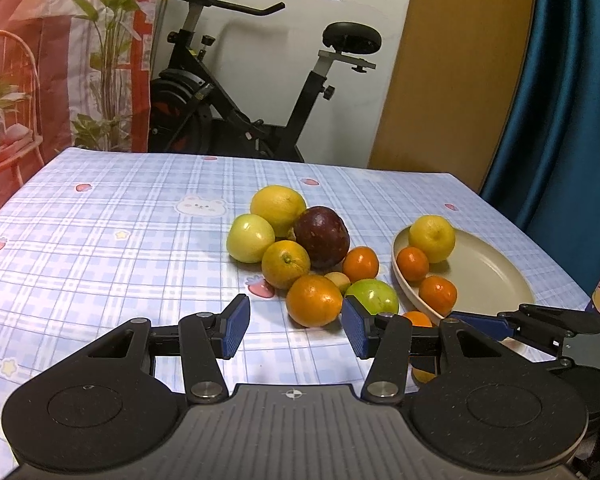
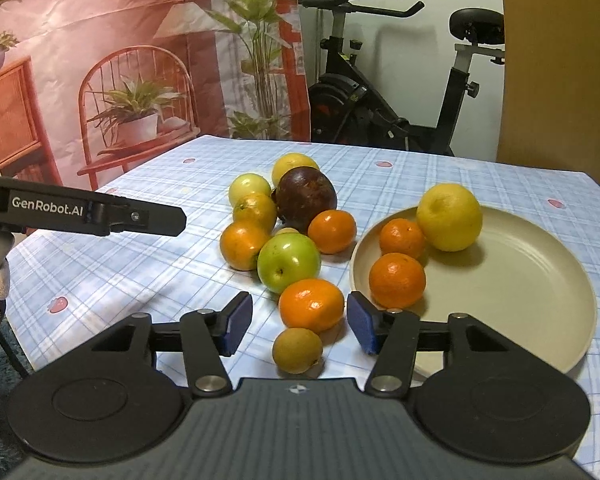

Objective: Organize fruits
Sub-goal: 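Move the right gripper back toward the fruit pile, then lower the open right gripper around the green apple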

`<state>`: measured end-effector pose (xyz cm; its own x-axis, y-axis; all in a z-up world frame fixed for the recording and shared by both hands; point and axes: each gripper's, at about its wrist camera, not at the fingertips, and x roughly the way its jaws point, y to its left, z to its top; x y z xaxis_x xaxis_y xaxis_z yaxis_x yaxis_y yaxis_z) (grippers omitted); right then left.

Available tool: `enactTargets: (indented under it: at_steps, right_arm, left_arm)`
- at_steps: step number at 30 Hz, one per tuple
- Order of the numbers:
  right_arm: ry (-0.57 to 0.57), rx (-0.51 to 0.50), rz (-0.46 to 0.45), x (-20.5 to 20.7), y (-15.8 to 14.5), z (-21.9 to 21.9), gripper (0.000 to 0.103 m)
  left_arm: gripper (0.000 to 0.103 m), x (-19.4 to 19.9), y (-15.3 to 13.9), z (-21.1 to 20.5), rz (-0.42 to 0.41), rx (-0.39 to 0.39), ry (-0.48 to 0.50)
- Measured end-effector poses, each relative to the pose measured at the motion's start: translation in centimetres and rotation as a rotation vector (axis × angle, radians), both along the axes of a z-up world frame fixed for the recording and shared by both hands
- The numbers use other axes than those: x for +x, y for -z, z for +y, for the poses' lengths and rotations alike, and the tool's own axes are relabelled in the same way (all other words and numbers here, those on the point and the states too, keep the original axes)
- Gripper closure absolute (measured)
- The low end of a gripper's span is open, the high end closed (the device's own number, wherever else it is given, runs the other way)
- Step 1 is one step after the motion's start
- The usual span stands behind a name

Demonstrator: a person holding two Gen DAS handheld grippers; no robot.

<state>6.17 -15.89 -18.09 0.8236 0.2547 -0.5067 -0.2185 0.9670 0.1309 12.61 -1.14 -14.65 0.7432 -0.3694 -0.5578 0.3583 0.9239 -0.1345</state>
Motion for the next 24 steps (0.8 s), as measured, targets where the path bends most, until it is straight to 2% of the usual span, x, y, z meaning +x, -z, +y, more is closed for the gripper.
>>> enactTargets:
  at_steps: [14, 24]
  right_arm:
    - [-0.023, -0.025, -0.032, 0.5, -0.4, 0.6, 0.048]
    - [-0.067, -0.093, -0.012, 5.0, -0.5, 2.2, 0.048]
  left_arm:
    - [0.05, 0.4, -0.1, 0.2, 0.012, -0.014, -0.007]
    - [0.05, 1.7, 0.3, 0.8, 0.03, -0.031, -0.046]
